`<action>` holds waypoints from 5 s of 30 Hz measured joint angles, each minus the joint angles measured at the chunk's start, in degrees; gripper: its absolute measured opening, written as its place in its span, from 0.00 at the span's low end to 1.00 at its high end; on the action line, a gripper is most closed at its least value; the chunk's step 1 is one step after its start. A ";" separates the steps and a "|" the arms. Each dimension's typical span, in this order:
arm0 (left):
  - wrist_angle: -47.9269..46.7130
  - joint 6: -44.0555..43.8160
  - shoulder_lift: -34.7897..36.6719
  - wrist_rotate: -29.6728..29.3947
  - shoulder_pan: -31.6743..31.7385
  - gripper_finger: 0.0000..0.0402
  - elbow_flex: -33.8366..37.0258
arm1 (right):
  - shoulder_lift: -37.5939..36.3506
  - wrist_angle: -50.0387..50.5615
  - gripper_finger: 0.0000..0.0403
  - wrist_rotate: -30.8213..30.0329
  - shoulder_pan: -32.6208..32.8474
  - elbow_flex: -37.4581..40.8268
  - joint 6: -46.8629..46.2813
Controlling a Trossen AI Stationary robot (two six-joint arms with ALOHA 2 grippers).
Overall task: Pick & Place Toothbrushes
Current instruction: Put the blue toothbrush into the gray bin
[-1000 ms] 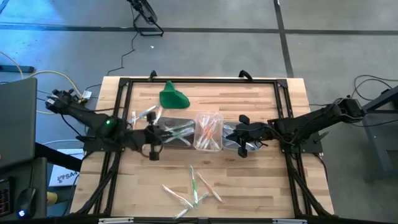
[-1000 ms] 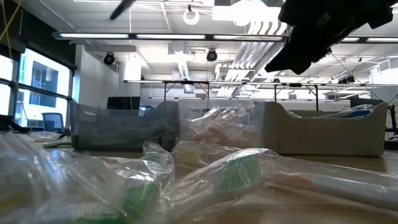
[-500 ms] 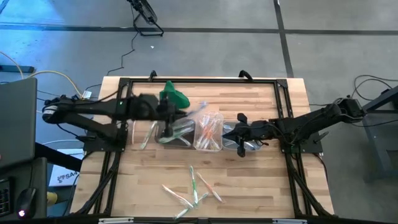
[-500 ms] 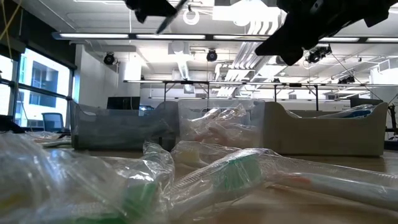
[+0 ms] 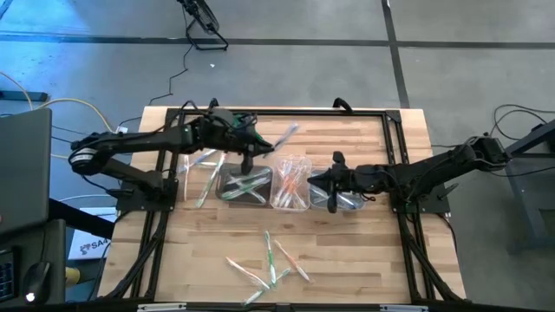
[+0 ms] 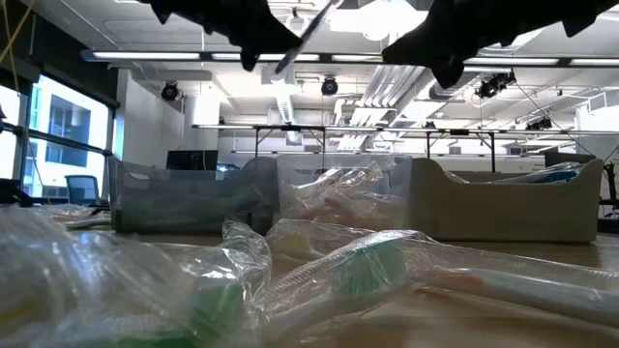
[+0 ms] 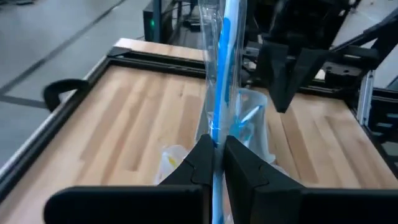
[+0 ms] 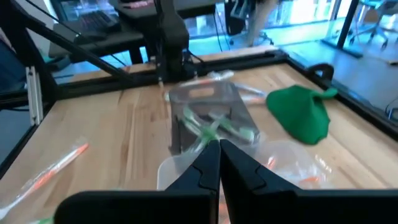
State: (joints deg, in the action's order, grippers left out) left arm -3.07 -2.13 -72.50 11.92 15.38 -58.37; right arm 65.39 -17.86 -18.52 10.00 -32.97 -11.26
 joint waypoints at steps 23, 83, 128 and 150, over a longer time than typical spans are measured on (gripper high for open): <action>7.04 -5.24 -9.54 0.78 -6.09 0.03 0.04 | 0.00 -1.27 0.01 0.68 0.11 0.00 0.36; 3.34 -4.49 -9.45 -0.49 -10.35 0.03 0.04 | 0.63 -3.43 0.31 -0.85 0.11 0.00 -3.02; 6.41 -5.21 -9.52 -2.42 -10.23 0.03 0.04 | 14.74 -33.52 0.31 5.10 -6.85 0.02 -2.00; 5.99 -5.27 -9.56 -3.23 -10.12 0.03 0.04 | -0.68 -7.45 0.31 9.90 -3.02 0.00 -0.70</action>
State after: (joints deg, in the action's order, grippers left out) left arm 2.92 -7.40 -82.06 8.69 5.26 -58.33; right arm 64.71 -25.31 -8.62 6.98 -32.97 -11.96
